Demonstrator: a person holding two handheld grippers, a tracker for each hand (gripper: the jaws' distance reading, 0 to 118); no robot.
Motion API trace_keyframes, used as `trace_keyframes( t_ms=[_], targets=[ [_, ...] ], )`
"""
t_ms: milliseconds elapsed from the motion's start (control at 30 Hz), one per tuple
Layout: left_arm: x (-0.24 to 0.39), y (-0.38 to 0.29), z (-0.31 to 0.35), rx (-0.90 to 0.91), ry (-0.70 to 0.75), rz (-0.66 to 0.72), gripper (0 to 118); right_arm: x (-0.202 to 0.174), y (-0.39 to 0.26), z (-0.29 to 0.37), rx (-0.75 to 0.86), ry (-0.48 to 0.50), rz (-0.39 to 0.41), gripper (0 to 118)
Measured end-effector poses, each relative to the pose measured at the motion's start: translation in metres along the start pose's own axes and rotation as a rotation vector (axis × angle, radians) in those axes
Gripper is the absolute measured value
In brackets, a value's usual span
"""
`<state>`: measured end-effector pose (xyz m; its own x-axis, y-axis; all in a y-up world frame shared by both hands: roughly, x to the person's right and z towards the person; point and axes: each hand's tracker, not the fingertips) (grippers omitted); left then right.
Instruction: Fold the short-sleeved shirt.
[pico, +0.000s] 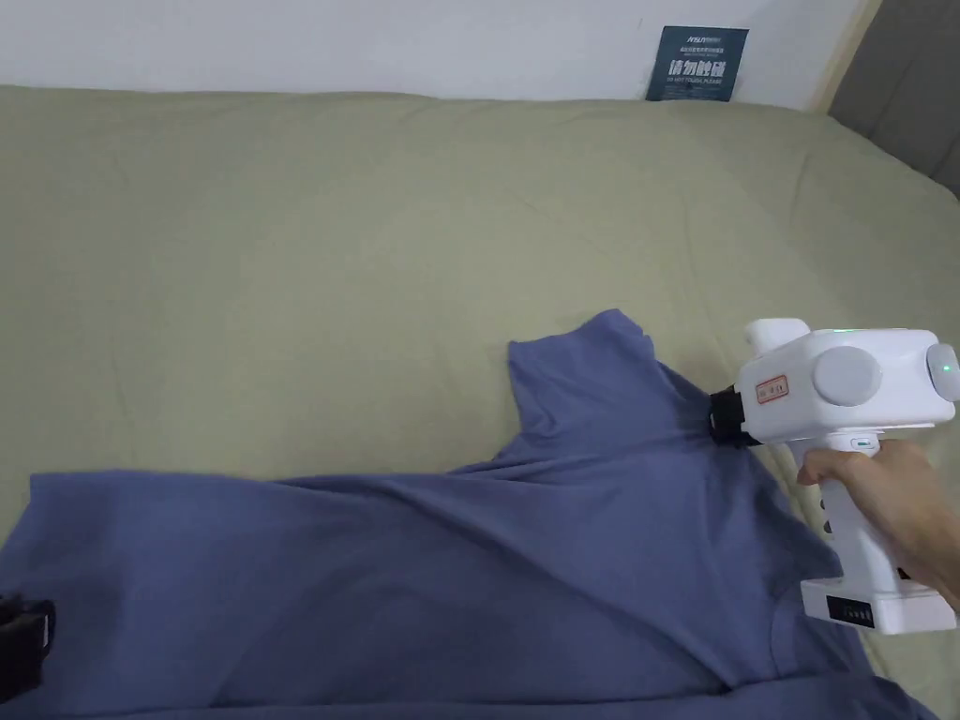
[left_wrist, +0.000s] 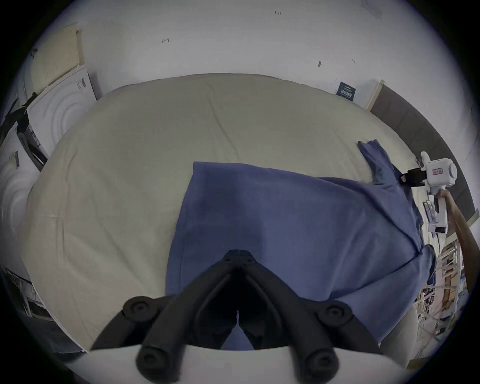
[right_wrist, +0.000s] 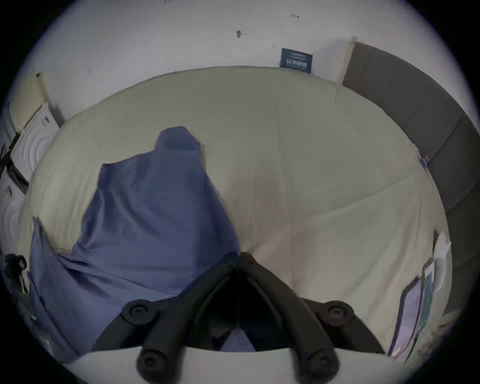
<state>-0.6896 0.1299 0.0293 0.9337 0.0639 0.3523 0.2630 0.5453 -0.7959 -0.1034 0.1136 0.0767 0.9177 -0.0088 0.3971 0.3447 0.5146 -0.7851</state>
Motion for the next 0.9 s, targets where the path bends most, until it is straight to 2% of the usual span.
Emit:
trace_keyframes(
  t_ms=[33, 133, 233, 367, 400, 433, 467, 500, 533, 633, 767, 800, 833, 900],
  targets=[
    [-0.001, -0.001, 0.001, 0.000, 0.007, 0.006, 0, -0.003, 0.006, -0.005, -0.001, 0.033, -0.011, 0],
    [-0.006, 0.000, 0.006, 0.004, 0.005, 0.020, 0, -0.008, 0.009, -0.004, 0.009, -0.004, 0.008, 0],
    [-0.015, 0.008, 0.006, 0.007, 0.014, 0.034, 0, -0.008, 0.007, 0.005, 0.027, 0.016, -0.027, 0],
    [-0.024, 0.040, -0.002, 0.036, 0.014, 0.057, 2, -0.011, 0.002, 0.019, 0.035, 0.012, -0.019, 0],
    [-0.025, 0.051, -0.006, 0.043, 0.013, 0.061, 8, -0.010, 0.002, 0.019, 0.036, 0.011, -0.021, 0],
    [-0.028, 0.065, -0.015, 0.044, 0.005, 0.078, 31, -0.008, 0.000, 0.021, 0.034, 0.016, -0.024, 0],
    [-0.031, 0.075, -0.025, 0.026, -0.005, 0.103, 61, -0.008, 0.000, 0.022, 0.035, 0.015, -0.028, 0],
    [-0.032, 0.086, -0.038, 0.008, -0.012, 0.127, 87, -0.007, -0.001, 0.022, 0.036, 0.016, -0.035, 0],
    [-0.034, 0.096, -0.053, 0.002, -0.022, 0.127, 98, -0.006, -0.002, 0.023, 0.036, 0.019, -0.039, 0],
    [-0.028, 0.113, -0.086, -0.080, 0.067, 0.079, 97, -0.018, -0.010, 0.034, 0.031, 0.021, -0.041, 0],
    [-0.023, 0.111, -0.116, -0.157, 0.045, 0.059, 94, -0.013, -0.007, 0.027, 0.027, 0.018, -0.030, 0],
    [-0.022, 0.113, -0.112, -0.149, 0.066, 0.006, 91, -0.011, -0.006, 0.025, 0.023, 0.019, -0.028, 0],
    [-0.020, 0.115, -0.103, -0.149, 0.066, 0.002, 74, -0.008, -0.004, 0.022, 0.020, 0.019, -0.027, 0],
    [-0.024, 0.119, -0.082, -0.125, 0.096, -0.034, 1, -0.006, -0.006, 0.024, 0.020, 0.022, -0.027, 0]
  ],
)
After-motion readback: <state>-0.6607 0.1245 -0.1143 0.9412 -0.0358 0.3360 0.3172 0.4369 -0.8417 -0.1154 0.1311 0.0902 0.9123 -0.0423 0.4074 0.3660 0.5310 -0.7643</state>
